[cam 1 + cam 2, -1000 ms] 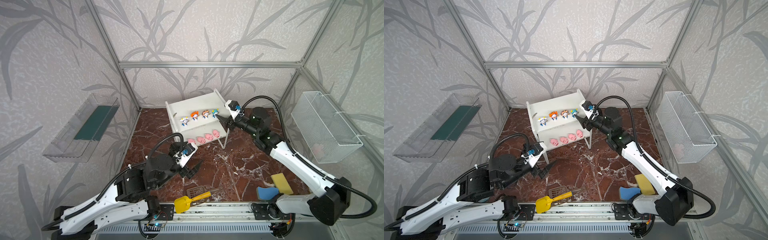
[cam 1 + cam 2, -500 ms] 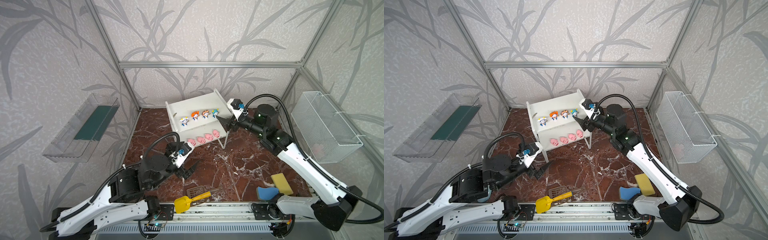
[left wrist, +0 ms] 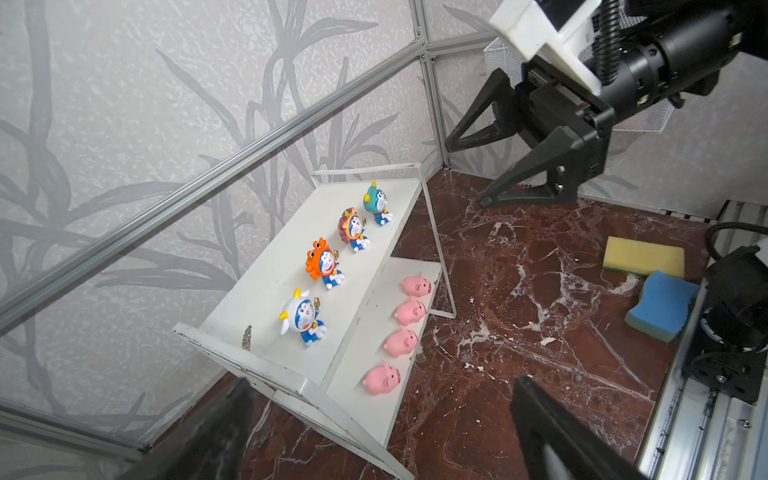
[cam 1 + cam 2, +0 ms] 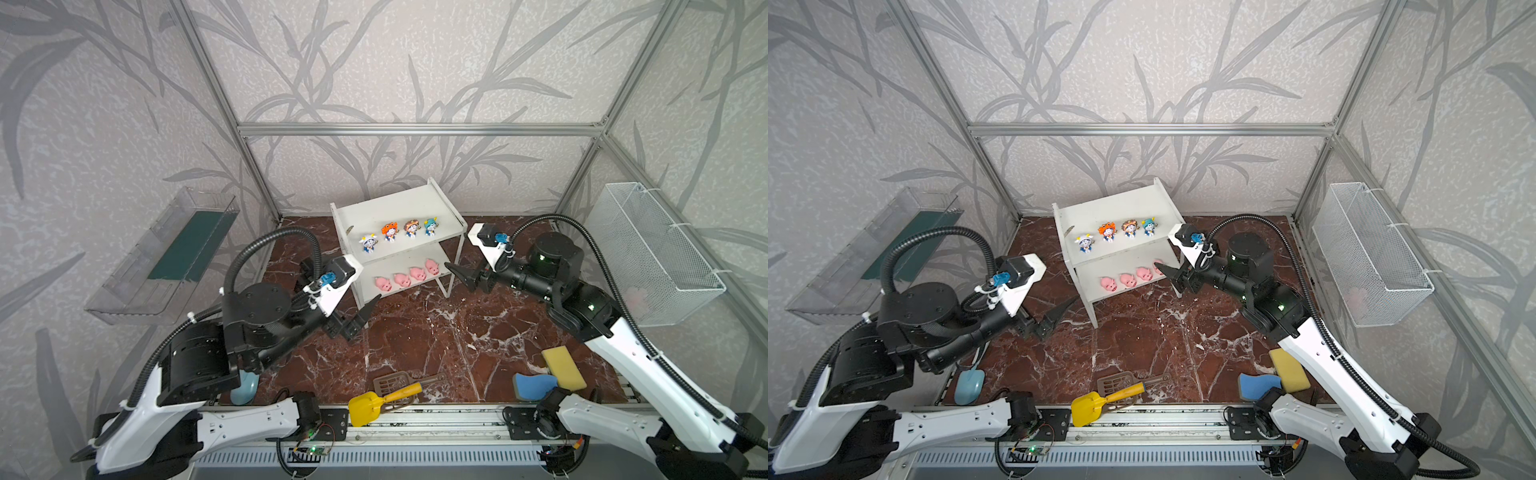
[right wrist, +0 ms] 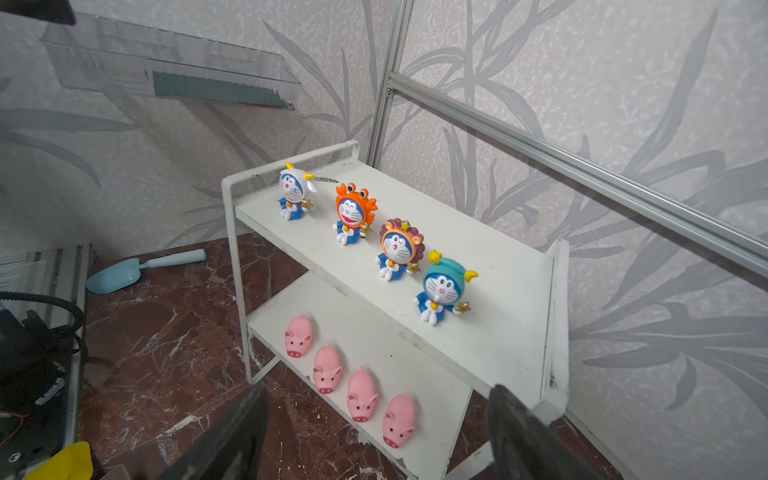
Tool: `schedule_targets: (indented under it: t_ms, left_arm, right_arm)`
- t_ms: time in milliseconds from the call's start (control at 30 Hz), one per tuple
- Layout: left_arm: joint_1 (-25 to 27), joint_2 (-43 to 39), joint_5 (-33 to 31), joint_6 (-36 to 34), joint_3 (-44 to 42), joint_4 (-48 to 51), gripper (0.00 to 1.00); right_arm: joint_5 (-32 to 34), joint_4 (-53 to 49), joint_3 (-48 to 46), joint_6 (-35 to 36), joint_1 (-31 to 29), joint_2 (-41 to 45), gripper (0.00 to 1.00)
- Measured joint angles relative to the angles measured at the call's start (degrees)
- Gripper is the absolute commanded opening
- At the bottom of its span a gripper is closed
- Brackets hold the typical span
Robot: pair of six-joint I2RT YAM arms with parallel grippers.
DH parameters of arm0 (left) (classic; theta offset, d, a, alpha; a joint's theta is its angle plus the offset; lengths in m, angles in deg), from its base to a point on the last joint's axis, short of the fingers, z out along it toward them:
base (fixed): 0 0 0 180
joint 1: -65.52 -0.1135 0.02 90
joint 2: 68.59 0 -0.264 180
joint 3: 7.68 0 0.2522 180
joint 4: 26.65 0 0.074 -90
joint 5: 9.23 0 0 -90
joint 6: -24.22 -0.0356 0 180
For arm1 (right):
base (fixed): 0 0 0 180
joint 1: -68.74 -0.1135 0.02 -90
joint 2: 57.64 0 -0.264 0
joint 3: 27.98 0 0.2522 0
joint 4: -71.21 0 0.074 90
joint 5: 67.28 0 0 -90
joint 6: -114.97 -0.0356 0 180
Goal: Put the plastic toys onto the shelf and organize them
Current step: 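Withdraw the right gripper from the shelf while the left gripper reaches over the top tier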
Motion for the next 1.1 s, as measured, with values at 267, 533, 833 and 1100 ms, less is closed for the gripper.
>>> schedule_targets:
  t_ms: [267, 533, 833, 1100]
  left_arm:
    - [-9.5, 15.2, 5.9, -2.6, 12.6, 5.9, 0.93]
    - [-19.4, 28.7, 16.0, -3.3, 26.0, 12.6, 0.92]
    - [-30.7, 38.5, 26.1, -3.2, 36.3, 19.7, 0.84]
    - [-33.7, 42.3, 30.3, -3.3, 39.4, 21.9, 0.73]
  right_arm:
    - [-0.3, -7.2, -3.4, -1.6, -3.0, 6.9, 0.86]
    - [0.3, -14.9, -7.5, -2.3, -3.8, 16.0, 0.99]
    - [0.8, -18.5, -9.3, -2.1, -3.8, 19.4, 0.99]
    - [1.9, -18.8, -10.6, -1.7, -3.8, 19.5, 0.99]
